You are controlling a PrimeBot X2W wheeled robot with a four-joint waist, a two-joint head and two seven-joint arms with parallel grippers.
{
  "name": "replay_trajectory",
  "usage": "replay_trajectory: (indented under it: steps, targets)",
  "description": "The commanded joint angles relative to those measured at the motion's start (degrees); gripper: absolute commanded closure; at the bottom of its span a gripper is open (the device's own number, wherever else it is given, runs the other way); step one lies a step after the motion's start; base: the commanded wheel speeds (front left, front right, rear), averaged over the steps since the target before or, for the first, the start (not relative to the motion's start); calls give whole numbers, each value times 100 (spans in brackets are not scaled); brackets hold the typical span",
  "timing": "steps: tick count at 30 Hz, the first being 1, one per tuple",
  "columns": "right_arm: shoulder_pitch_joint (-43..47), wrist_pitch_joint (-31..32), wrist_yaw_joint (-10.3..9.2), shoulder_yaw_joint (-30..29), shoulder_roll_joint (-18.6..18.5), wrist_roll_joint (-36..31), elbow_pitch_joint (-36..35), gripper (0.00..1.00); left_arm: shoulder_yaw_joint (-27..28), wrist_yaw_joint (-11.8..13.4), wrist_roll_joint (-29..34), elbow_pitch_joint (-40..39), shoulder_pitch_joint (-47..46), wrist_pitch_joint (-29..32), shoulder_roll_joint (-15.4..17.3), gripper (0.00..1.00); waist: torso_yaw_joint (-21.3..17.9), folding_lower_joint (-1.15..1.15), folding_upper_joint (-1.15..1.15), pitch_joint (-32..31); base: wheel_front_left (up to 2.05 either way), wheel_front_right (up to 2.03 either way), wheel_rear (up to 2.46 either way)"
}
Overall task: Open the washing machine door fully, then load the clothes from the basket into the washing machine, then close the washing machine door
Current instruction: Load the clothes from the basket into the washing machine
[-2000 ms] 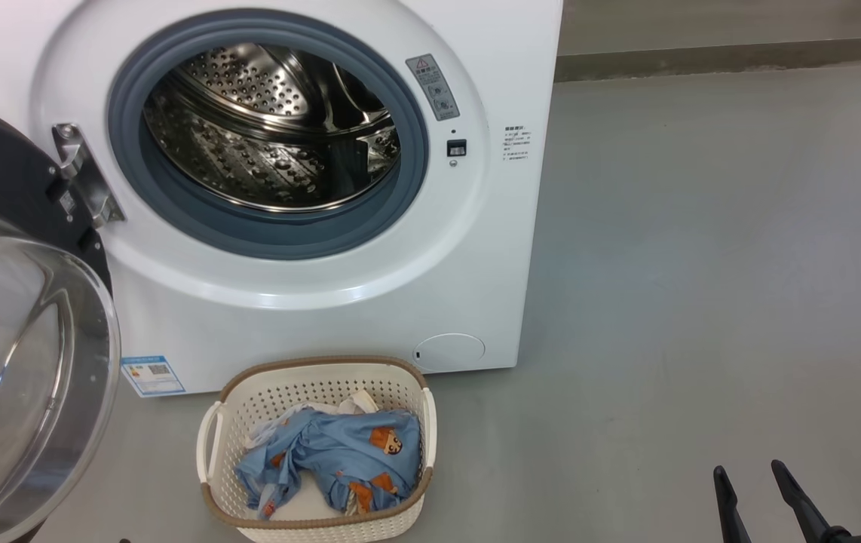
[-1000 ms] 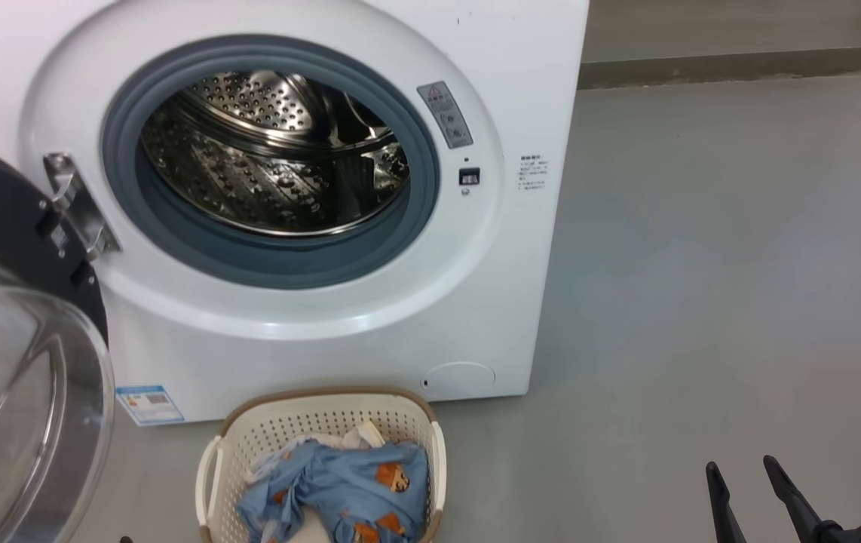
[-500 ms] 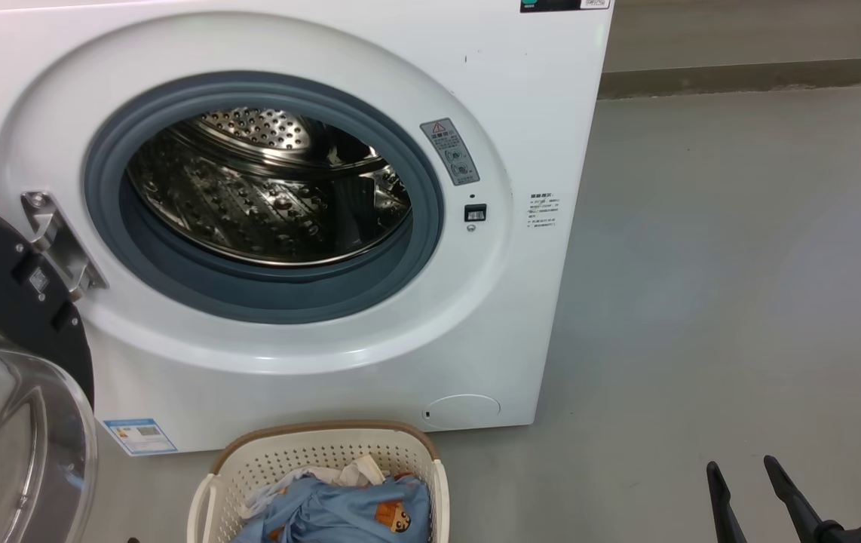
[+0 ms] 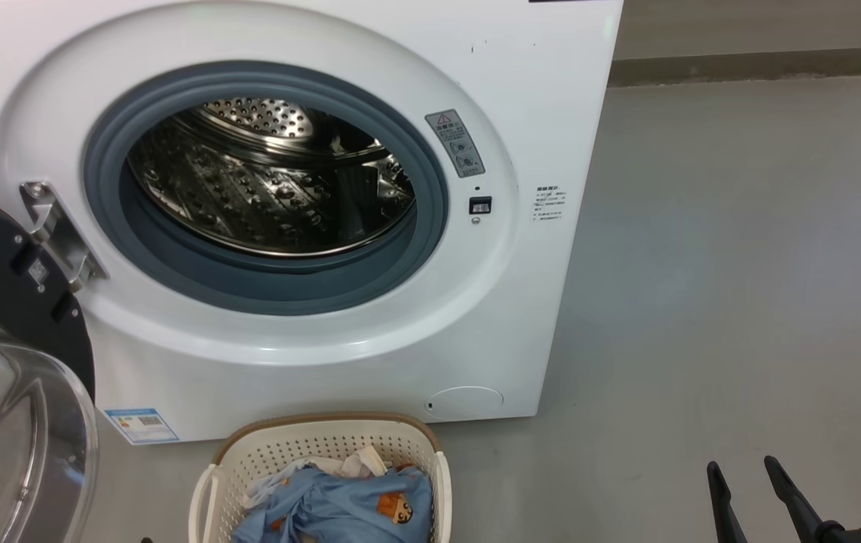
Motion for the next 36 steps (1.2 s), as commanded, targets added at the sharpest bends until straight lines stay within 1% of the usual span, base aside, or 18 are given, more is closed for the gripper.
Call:
replay_trajectory:
  steps: [1, 5, 10, 14, 18, 23, 24, 26, 27, 28, 29, 30, 36]
  targets:
    - [-175, -68, 14, 151, -88, 47, -125, 0, 167, -3, 73, -149, -175, -7, 79, 0, 2, 0, 0, 25, 0, 0, 0]
    - [-199, -68, 14, 178, -88, 75, -126, 0, 48, 15, 155, -243, -179, 176, 116, 0, -28, 0, 0, 145, 0, 0, 0]
    - [-307, -68, 14, 247, -88, 128, -154, 0, -117, -86, 115, -374, -330, 432, 179, 0, -135, 0, 0, 467, 0, 0, 0]
    - [-457, -68, 14, 296, -88, 183, -188, 0, -184, -192, -19, -388, -540, 590, 262, 0, -318, 0, 0, 827, 0, 0, 0]
    - [-634, -68, 14, 377, -88, 270, -233, 0, -170, -306, -364, -144, -822, 773, 333, 0, -591, 0, 0, 1269, 0, 0, 0]
    - [-876, -68, 14, 516, -88, 406, -281, 0, -261, -432, -746, 441, -1312, 1037, 569, 0, -1017, 0, 0, 1846, 0, 0, 0]
    - [-876, -68, 14, 516, -88, 406, -281, 0, -261, -432, -746, 441, -1312, 1037, 569, 0, -1017, 0, 0, 1846, 0, 0, 0]
    - [-973, -68, 14, 567, -88, 471, -301, 0, -311, -466, -933, 674, -1518, 1151, 690, 0, -1188, 0, 0, 2067, 0, 0, 0]
    - [-1020, -68, 14, 601, -88, 505, -305, 0, -331, -481, -1056, 782, -1639, 1152, 748, 8, -1273, 0, 0, 2176, 0, 0, 0]
    - [-1066, -68, 14, 645, -88, 539, -306, 0, -344, -491, -1171, 914, -1755, 1138, 812, 22, -1357, 0, 0, 2280, 0, 0, 0]
    - [-1110, -68, 14, 695, -88, 570, -309, 0, -358, -498, -1294, 1085, -1855, 1157, 871, 20, -1441, 0, 0, 2381, 0, 0, 0]
    - [-1153, -68, 14, 738, -88, 596, -318, 0, -396, -503, -1382, 1277, -1944, 1223, 948, 0, -1522, 0, 0, 2474, 0, 0, 0]
    - [-1346, -68, 14, 892, -88, 678, -409, 0, -641, -512, -1766, 2101, -2456, 1188, 1301, 0, -1934, 0, 0, 2974, 0, 0, 0]
